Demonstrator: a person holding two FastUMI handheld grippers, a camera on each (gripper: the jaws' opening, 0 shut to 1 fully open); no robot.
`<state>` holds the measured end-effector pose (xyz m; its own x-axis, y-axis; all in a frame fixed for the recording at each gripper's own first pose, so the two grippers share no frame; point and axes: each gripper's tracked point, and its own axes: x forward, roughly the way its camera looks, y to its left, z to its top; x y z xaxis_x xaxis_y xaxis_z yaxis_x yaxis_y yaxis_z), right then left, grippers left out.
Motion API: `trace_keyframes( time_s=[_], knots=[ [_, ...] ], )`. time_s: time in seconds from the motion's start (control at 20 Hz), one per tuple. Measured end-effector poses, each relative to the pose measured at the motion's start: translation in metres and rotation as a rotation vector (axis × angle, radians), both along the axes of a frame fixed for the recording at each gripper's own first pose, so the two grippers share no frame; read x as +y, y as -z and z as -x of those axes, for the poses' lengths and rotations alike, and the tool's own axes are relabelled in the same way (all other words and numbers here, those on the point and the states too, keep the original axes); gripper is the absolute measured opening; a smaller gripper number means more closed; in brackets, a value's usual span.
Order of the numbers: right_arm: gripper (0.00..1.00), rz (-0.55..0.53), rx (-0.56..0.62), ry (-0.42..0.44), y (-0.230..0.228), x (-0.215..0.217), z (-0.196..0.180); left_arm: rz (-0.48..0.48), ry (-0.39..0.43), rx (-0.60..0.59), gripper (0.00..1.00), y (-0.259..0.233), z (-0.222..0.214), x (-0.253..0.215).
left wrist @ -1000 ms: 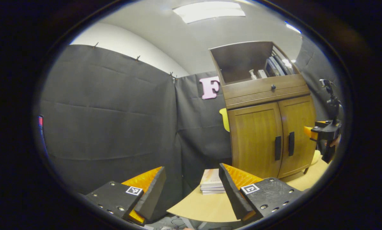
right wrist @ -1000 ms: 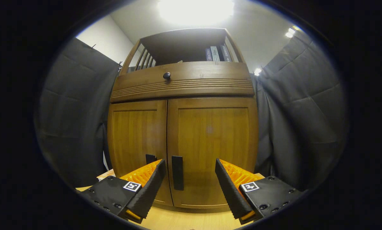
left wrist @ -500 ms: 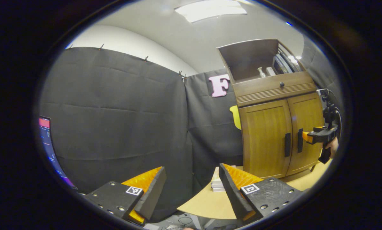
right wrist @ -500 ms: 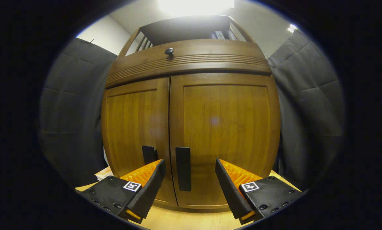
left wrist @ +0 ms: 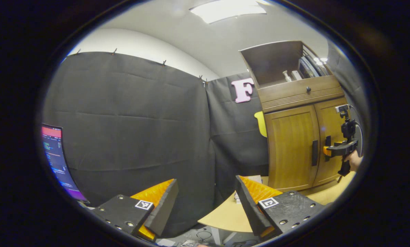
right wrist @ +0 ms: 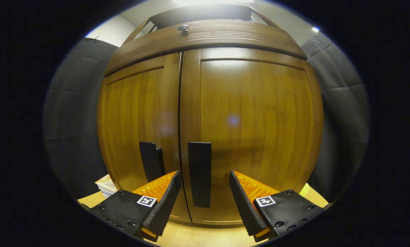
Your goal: Open the right door of the double-door shoe cabinet with the right hand, and open the left door with the left hand.
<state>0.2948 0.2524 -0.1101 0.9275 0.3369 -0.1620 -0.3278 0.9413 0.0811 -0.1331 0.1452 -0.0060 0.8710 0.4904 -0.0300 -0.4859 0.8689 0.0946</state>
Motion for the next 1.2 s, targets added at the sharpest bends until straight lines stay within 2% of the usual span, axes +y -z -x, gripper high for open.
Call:
trace_keyframes(
  time_s=[0.1,0.25,0.3,0.35,0.4,0.65,0.85,1.1,1.2],
  knots=[
    [0.83,-0.009,0.020,0.009,0.006,0.002,-0.008,-0.003,-0.008,0.004,0.98,-0.001,0.003,0.003],
    [0.67,-0.021,0.051,0.005,0.013,0.006,-0.015,-0.005,-0.017,0.005,0.98,0.002,0.006,0.004],
    [0.72,-0.026,0.062,-0.001,0.014,0.006,-0.013,-0.004,-0.019,0.005,0.98,0.002,0.006,0.004],
    [0.72,-0.045,0.069,-0.015,0.014,0.011,-0.014,-0.003,-0.019,0.003,0.98,0.003,0.006,0.005],
    [0.48,-0.050,0.074,-0.019,0.015,0.014,-0.011,-0.003,-0.018,0.002,0.98,0.002,0.006,0.005],
    [0.21,-0.026,0.071,0.007,0.017,0.014,-0.013,-0.006,-0.002,-0.003,0.98,0.004,0.003,0.002],
    [0.23,-0.038,0.079,0.004,0.016,0.013,-0.008,-0.007,0.018,-0.016,0.98,0.002,-0.001,0.001],
    [0.20,-0.045,0.079,-0.006,0.015,0.003,0.013,0.004,0.065,-0.032,0.98,0.004,-0.012,-0.005],
    [0.23,-0.045,0.079,-0.010,0.014,-0.001,0.021,0.007,0.089,-0.037,0.98,0.003,-0.017,-0.009]
  ],
)
